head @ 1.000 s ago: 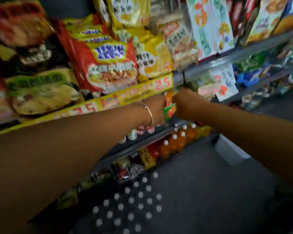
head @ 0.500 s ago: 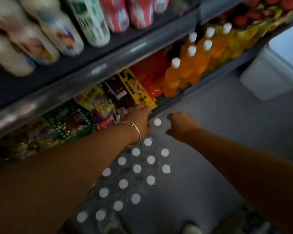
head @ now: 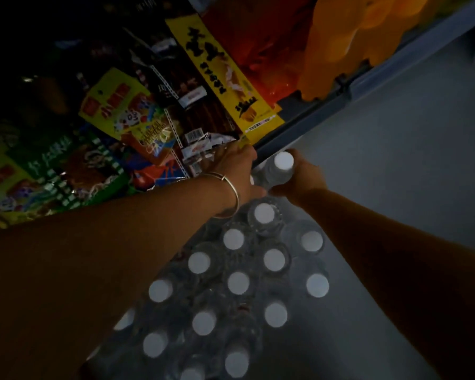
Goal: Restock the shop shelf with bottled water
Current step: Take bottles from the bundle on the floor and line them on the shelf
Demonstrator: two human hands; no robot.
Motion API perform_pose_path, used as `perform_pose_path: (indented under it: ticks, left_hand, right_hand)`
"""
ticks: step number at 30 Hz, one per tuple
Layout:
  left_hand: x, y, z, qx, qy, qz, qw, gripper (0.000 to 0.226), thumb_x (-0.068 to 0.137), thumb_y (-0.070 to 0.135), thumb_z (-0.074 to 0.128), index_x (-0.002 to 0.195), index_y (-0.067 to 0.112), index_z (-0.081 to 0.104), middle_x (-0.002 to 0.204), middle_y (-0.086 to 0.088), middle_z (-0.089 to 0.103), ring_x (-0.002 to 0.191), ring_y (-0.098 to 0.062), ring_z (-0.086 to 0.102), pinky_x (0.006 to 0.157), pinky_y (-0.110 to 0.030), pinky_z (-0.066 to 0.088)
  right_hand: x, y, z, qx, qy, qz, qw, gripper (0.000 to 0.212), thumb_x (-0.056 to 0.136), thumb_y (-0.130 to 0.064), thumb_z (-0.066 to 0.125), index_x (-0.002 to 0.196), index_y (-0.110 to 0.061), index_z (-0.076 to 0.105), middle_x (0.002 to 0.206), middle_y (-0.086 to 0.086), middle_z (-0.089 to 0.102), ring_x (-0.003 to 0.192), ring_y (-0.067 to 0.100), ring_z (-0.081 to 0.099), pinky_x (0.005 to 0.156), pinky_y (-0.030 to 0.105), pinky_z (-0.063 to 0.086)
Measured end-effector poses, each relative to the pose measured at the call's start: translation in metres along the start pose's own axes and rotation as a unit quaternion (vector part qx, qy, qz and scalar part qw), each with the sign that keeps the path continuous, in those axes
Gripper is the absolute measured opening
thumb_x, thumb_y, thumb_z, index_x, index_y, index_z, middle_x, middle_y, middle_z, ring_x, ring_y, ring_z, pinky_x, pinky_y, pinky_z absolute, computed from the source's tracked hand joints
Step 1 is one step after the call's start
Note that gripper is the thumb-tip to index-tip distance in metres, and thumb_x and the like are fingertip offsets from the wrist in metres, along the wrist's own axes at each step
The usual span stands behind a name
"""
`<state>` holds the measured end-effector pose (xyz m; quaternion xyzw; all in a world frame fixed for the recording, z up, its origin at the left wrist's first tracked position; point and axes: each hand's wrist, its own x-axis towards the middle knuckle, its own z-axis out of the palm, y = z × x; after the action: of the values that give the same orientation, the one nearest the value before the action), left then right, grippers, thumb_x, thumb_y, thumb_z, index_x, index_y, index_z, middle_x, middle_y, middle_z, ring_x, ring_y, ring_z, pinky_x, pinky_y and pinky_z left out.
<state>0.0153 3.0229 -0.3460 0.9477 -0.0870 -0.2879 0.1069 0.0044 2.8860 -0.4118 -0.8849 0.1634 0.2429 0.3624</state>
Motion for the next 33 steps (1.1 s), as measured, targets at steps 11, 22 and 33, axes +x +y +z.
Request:
perform_pose_path:
  ticks: [11,22,33]
  left_hand:
    - [-0.039,0.030,-0.057,0.045,-0.039,-0.009,0.998,0.076,0.076,0.042,0.071,0.137,0.021,0.030,0.140,-0.008,0.030,0.131,-0.032,0.029,0.107,-0.046,0.029]
    - [-0.185,0.121,-0.262,0.009,-0.037,0.040,0.998,0.059,0.073,0.025,0.076,0.126,0.014,0.052,0.127,-0.006,0.058,0.114,-0.023,0.056,0.094,-0.026,0.044]
    - [-0.383,0.186,-0.497,-0.009,-0.023,0.013,1.000,0.052,0.080,0.019,0.071,0.126,0.004,0.052,0.119,-0.011,0.060,0.111,-0.026,0.057,0.083,-0.025,0.043]
  right_hand:
    - [-0.057,-0.035,-0.074,0.022,0.017,-0.104,0.994,0.063,0.069,-0.016,0.081,0.124,-0.012,0.049,0.123,0.009,0.059,0.115,0.027,0.053,0.083,0.029,0.040]
    - [-0.216,-0.179,-0.284,0.004,-0.073,-0.271,0.960,0.062,0.063,-0.015,0.085,0.118,-0.015,0.057,0.106,-0.005,0.057,0.098,0.007,0.051,0.080,0.019,0.042]
    - [-0.404,-0.360,-0.473,-0.049,-0.083,-0.431,0.897,0.044,0.062,-0.024,0.086,0.099,-0.026,0.062,0.102,-0.007,0.065,0.099,0.012,0.061,0.085,0.027,0.049]
